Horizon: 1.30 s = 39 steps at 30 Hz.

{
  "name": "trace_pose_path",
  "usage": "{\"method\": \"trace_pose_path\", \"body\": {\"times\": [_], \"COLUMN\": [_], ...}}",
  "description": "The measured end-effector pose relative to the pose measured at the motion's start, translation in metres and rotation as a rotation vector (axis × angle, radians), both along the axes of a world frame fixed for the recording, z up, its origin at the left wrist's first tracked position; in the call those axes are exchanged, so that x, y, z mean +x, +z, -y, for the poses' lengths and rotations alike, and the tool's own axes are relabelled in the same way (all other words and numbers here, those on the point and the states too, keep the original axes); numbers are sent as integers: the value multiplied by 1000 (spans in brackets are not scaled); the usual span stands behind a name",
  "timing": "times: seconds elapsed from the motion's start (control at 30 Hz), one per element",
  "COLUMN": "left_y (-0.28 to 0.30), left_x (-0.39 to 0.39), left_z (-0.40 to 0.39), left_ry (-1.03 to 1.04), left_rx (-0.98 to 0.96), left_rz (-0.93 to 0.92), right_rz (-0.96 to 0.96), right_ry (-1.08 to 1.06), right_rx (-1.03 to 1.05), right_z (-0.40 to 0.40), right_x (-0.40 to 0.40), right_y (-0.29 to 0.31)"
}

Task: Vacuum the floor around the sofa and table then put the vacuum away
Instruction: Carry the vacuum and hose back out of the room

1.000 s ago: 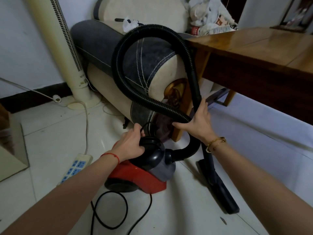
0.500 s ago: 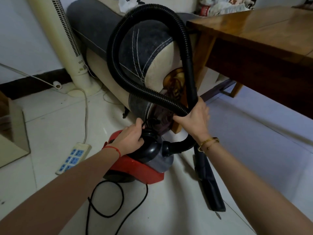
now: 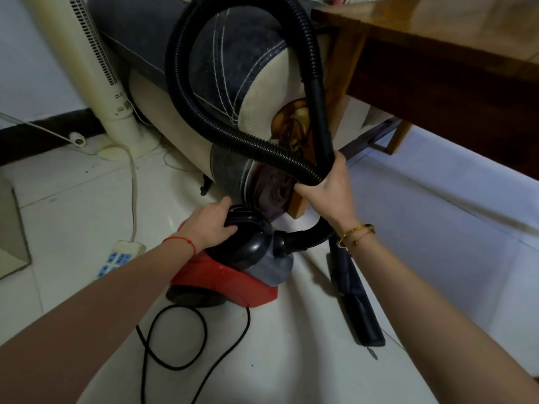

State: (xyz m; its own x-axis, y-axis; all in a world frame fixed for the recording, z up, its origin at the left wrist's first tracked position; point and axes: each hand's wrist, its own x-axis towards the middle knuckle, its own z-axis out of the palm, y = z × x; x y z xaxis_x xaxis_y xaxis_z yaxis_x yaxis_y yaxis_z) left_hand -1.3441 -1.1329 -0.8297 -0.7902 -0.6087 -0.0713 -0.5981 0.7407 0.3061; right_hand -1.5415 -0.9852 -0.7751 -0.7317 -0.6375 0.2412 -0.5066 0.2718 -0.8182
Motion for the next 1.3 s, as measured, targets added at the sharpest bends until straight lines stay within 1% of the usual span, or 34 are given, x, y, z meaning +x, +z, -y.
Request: {"method": "trace_pose_path", "body": {"times": [0.1,0.23,0.4,0.53,0.6,0.73,0.87,1.0,1.2,1.3], "left_y": [0,1,5,8,13,39,98,186,340,421], "left_x": [-3,-5,-7,-3,3,22,42,68,115,137], "left_z": [-1,1,2,0,1,0,-12,-31,-57,-69], "left_ry": [43,63,57,46,51,112,146,196,245,275], "left_rx": [-10,-41,28,68,119,194,198,228,262,240], "left_rz": [-11,15,48,53,45,34,56,48,42,41], "right_rz": [41,31,99,60,68,116,166,232,246,286], "right_ry": [42,42,-82,-60,-47,-35,-36,-11,23,30], "right_rx": [-4,-4,44,91,99,107,125,166,191,196], "right_z": [-6,-8,-5,3,9,19,19,11,-8,-20], "right_x": [-2,-2,1,8,11,18,33,56,98,116], "right_y": [-2,-3,-5,0,7,41,103,185,347,424]}}
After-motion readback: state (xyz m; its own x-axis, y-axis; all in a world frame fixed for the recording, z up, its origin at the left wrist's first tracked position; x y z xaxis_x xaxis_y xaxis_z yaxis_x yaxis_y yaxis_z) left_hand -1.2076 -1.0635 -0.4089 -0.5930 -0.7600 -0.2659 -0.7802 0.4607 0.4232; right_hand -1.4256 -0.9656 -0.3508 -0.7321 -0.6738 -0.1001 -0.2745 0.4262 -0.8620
